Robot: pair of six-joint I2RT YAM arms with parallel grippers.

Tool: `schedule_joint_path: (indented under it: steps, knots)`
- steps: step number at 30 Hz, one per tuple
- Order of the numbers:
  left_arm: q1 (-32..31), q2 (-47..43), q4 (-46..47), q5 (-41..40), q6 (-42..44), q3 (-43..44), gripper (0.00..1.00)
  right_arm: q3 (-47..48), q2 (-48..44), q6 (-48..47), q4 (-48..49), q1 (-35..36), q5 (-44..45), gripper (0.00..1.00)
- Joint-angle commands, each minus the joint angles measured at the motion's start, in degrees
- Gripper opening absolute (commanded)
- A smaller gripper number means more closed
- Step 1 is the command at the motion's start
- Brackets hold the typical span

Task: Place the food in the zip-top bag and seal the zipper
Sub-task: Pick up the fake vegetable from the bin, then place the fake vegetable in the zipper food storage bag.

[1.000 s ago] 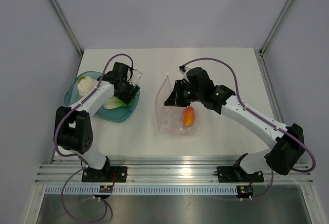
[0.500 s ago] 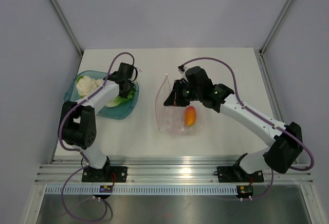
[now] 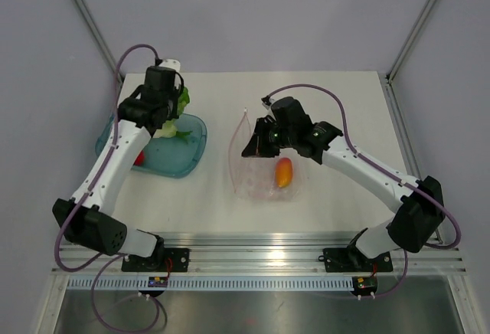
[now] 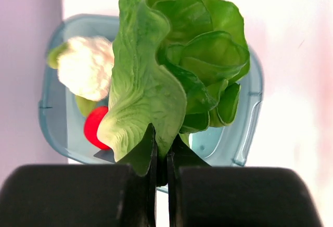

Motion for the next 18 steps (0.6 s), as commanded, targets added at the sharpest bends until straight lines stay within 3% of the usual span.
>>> schedule_joint_path:
  steps: [1, 6, 11, 18]
  knots:
    - [-0.13, -5.02, -2.79, -0.16, -7.83, 6.49, 0.00, 5.35, 2.00, -0.56, 0.27, -0.03, -0.30, 0.08]
    - [-0.13, -8.79, -2.81, 9.78, -10.03, 9.22, 0.00, 13.79, 9.02, -4.07, -6.49, -0.12, 0.05, 0.08]
    - [0.66, -14.68, 3.25, 26.74, -15.64, 7.47, 0.00, 23.91, 15.19, -7.68, -12.83, -0.12, 0.76, 0.07]
    - [1.28, -18.90, 9.32, 37.57, -23.47, 7.20, 0.00, 25.41, 17.83, -4.79, -7.74, -0.12, -6.53, 0.06]
